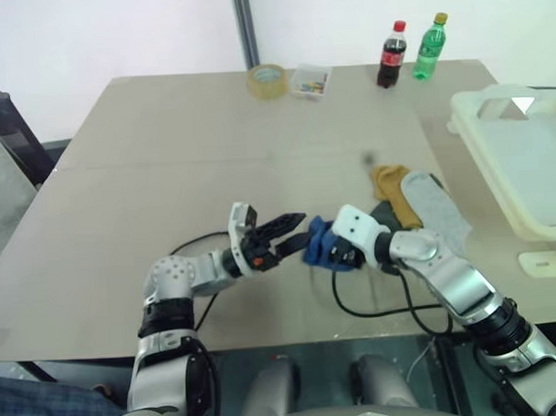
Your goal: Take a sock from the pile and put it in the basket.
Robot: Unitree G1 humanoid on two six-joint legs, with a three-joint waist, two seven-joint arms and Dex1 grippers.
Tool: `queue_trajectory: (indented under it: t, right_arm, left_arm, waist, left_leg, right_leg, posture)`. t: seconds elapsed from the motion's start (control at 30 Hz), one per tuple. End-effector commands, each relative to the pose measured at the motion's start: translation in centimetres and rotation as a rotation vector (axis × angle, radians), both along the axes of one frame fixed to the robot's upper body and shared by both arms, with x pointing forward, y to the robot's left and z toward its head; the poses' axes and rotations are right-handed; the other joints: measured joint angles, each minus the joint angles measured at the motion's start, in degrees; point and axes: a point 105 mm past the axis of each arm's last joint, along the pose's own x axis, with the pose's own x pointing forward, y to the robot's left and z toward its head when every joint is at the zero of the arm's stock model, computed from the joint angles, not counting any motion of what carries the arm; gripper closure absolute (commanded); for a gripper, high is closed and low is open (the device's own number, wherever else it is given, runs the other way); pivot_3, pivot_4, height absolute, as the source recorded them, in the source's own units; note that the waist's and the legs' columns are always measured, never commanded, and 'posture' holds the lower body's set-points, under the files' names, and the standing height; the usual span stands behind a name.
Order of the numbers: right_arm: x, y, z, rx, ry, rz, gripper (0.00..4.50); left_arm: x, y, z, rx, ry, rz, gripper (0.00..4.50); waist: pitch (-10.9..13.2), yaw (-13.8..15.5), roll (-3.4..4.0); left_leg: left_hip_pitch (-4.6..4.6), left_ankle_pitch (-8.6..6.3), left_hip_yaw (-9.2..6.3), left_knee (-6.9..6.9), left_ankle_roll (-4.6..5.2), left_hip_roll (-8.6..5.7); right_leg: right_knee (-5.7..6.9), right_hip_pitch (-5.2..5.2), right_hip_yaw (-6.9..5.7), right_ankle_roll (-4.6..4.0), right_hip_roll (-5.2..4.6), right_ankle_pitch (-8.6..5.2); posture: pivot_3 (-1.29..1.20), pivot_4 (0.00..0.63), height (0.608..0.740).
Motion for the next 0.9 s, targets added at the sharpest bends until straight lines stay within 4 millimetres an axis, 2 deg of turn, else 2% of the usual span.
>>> queue_trajectory:
  t: [0.03, 0.3, 0.5, 0.57, 0.67, 0.83, 0.9]
  right_arm:
    - [0.6, -1.1, -0.5, -0.041, 0.005, -0.053, 1.7]
    - [0.5, -0.7, 0.4, -0.037, -0.018, -0.044, 1.7]
    - [-0.4, -1.6, 2.0, -0.023, -0.006, -0.021, 1.7]
    - [-1.4, -2.1, 2.2, -0.036, 0.038, 0.012, 1.16]
    - [-2.4, -3.2, 2.3, -0.082, 0.064, 0.027, 0.03]
    - [-3.1, -5.6, 2.6, -0.132, 0.065, -0.016, 0.03]
    - [-3.6, -7.2, 3.2, -0.124, 0.092, -0.063, 0.03]
  left_arm:
    - [-0.2, -0.9, -0.1, 0.015, 0.001, -0.043, 0.05]
    - [0.4, -2.1, -0.4, 0.028, -0.006, -0.04, 0.05]
    - [0.7, -2.1, -0.7, 0.034, -0.006, -0.024, 0.05]
    - [0.6, -2.2, -0.7, 0.033, -0.007, -0.025, 0.0]
    - [0.6, -2.3, -0.7, 0.03, -0.012, -0.028, 0.0]
    - [0.3, -2.6, -0.7, 0.02, -0.009, -0.034, 0.0]
    - [0.1, -2.8, -0.9, 0.019, -0.007, -0.041, 0.0]
  waist:
    - [0.0, 0.01, 0.0]
    - [0.01, 0.38, 0.0]
    - [0.07, 0.87, -0.01]
    - [0.09, 0.89, -0.03]
    - [0.12, 0.91, -0.01]
    - [0.16, 0.95, -0.03]
    - [0.17, 1.0, -0.04]
  left_leg:
    - [0.0, 0.0, 0.0, 0.0, 0.0, 0.0]
    - [-0.01, 0.01, -0.03, 0.0, -0.02, -0.02]
    - [-0.14, 0.09, -0.15, 0.0, -0.15, -0.05]
    - [-0.22, 0.11, -0.18, 0.0, -0.18, -0.09]
    - [-0.39, 0.12, -0.24, 0.0, -0.21, -0.09]
    - [-0.54, 0.1, -0.51, 0.02, -0.17, -0.1]
    - [-0.56, 0.1, -0.51, 0.05, -0.17, -0.12]
  right_leg:
    - [0.0, 0.0, -0.01, 0.0, 0.0, 0.0]
    - [-0.01, 0.0, -0.04, 0.0, 0.0, 0.0]
    - [-0.09, -0.02, -0.17, 0.0, -0.03, 0.0]
    - [-0.14, -0.03, -0.2, 0.0, -0.04, 0.0]
    - [-0.18, -0.1, -0.26, 0.0, -0.09, 0.0]
    - [-0.24, -0.11, -0.42, 0.0, -0.11, -0.01]
    - [-0.24, -0.1, -0.47, 0.0, -0.12, -0.01]
  posture:
    - [0.0, 0.15, 0.74]
    - [0.0, 0.15, 0.74]
    - [0.0, 0.15, 0.74]
    - [0.0, 0.15, 0.74]
    - [0.0, 0.15, 0.74]
    - [0.0, 0.15, 0.74]
    - [0.0, 0.15, 0.74]
